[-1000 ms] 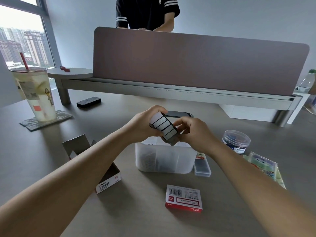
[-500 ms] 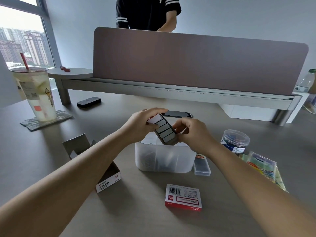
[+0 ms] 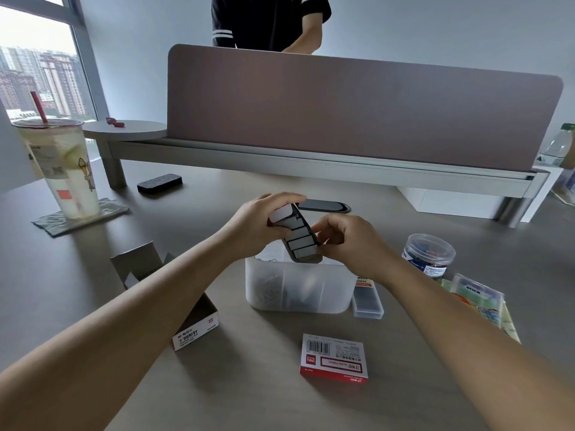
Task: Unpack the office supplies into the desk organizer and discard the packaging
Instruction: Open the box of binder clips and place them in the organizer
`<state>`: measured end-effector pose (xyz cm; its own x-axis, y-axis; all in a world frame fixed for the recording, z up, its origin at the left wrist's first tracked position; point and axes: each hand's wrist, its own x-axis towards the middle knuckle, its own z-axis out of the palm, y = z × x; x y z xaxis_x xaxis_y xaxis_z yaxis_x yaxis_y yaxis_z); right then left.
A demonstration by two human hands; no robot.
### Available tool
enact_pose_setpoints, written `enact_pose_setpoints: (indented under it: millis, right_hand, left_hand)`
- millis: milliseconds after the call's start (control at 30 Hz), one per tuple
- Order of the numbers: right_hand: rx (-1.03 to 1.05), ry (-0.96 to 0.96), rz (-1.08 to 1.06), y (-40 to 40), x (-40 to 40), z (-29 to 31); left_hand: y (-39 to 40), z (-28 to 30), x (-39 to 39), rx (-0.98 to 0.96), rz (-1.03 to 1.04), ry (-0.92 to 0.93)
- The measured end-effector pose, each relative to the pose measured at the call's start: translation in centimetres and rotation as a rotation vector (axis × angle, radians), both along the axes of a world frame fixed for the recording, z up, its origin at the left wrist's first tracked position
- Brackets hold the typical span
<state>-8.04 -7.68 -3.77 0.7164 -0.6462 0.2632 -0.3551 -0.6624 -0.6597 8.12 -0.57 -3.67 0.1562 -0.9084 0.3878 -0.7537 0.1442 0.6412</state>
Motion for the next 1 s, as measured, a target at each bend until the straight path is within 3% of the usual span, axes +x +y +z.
enact_pose_setpoints:
  millis: [633,1000]
  right_hand:
    - [0.08,-0.066,0.025,0.02,0.05,0.33]
    - [-0.059,0.007,0.021,0.06,0.46,0.3]
  left_hand:
    - [-0.17,0.15,0.11,-0.047,-0.03,-0.037]
    - [-0.18,0.42,-0.02,-0.04,-0.02,-0.048]
